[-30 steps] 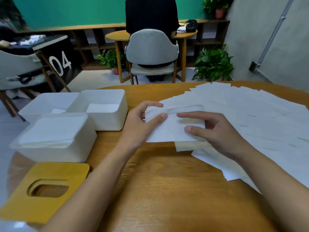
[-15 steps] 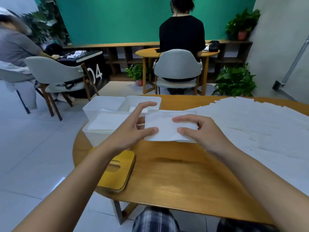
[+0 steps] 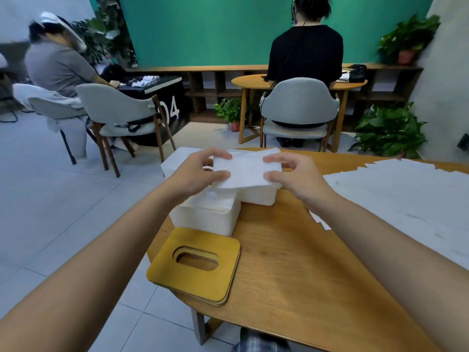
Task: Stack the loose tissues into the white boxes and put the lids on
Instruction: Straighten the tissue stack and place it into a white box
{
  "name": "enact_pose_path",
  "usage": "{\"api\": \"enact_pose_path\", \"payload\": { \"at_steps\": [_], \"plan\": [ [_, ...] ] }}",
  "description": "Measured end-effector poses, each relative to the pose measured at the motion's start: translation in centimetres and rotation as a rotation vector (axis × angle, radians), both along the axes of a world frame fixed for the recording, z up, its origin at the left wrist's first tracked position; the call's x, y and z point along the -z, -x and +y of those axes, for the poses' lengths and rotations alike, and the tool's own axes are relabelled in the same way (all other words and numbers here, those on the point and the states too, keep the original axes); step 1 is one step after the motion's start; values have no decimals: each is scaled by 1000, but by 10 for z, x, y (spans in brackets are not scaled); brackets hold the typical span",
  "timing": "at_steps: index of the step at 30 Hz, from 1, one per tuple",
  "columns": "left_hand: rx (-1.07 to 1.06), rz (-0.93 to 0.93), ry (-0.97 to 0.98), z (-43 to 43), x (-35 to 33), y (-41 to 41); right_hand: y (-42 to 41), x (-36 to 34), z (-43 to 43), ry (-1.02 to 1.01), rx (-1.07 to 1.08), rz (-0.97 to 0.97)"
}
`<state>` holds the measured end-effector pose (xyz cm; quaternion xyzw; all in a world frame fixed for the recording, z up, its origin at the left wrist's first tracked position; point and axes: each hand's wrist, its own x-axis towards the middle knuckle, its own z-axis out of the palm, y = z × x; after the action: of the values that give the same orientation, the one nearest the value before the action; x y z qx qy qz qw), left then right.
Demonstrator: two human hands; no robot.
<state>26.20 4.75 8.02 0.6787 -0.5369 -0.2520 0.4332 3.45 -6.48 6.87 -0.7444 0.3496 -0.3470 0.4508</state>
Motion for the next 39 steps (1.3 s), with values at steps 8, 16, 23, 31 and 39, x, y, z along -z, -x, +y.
{"api": "enact_pose_path", "payload": {
  "at_steps": [8,16,23,31,39],
  "plan": [
    [-61,-158,-55,-71,2,-34,-34,4,-58,79,95,215],
    [-17,-561,-140,-110,8,-36,-45,5,-76,303,130,591],
    [66,-814,-187,-119,15,-35,-51,16,-81,428,97,836],
    [104,-835,-156,-112,4,-30,-41,12,-78,421,53,665],
    [209,-756,-56,-101,-19,32,34,-4,-43,390,36,548]
  ]
}}
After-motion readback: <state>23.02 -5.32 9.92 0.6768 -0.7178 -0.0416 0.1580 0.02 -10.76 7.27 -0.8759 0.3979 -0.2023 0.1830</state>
